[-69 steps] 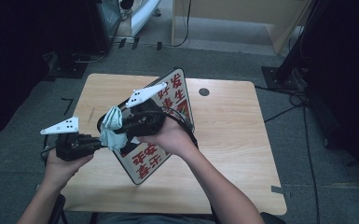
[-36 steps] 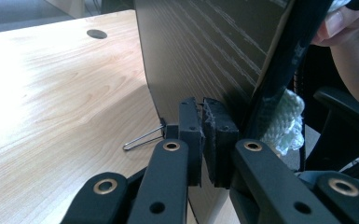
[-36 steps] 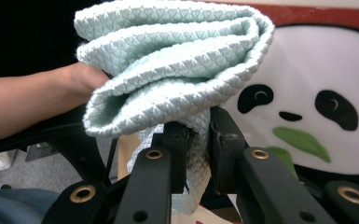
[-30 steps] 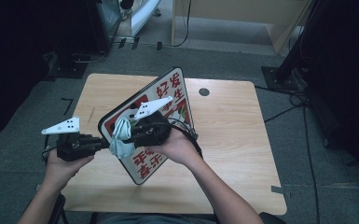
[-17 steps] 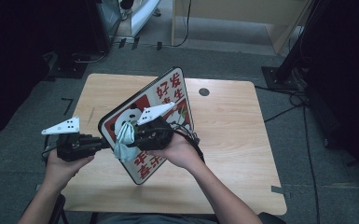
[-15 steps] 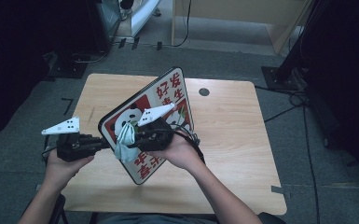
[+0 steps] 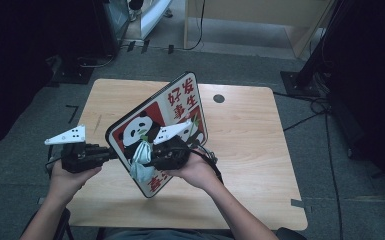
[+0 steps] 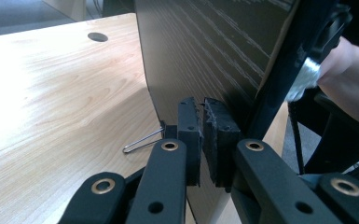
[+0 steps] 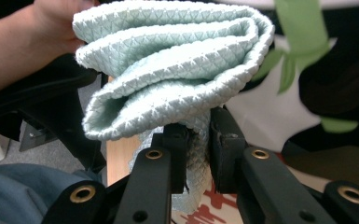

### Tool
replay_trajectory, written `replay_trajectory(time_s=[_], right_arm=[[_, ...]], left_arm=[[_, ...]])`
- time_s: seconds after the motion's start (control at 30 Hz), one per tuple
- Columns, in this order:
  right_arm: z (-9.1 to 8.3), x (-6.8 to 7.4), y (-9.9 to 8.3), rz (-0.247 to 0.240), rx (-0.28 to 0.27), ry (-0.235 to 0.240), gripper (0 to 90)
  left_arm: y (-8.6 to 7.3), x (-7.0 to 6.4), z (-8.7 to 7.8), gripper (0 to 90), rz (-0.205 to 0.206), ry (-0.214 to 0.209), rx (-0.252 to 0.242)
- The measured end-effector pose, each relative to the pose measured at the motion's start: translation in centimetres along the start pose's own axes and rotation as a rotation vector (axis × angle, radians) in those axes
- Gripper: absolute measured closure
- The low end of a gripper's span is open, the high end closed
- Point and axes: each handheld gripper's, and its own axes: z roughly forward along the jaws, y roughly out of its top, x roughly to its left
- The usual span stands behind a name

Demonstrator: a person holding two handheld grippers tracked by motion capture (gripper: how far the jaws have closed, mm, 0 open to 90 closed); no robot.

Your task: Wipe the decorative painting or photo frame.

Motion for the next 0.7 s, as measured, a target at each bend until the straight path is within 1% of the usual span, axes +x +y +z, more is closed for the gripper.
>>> replay_trajectory(time_s=[0.33, 0.5, 0.7], right_arm=[[0.6, -0.2, -1.8, 0.014, 0.024, -0.001, 78.9], [0.9, -0.3, -2.7, 0.021, 0.022, -0.004, 78.9], [1.3, -0.4, -3.5, 0.031, 0.032, 0.0, 78.8]], left_arm=[[0.0, 0.0, 0.1, 86.0, -0.002, -0.002, -0.006], [-0.1, 0.0, 0.1, 85.7, -0.004, -0.003, -0.007], [-0.1, 0.0, 0.0, 85.8, -0.005, 0.0, -0.007]])
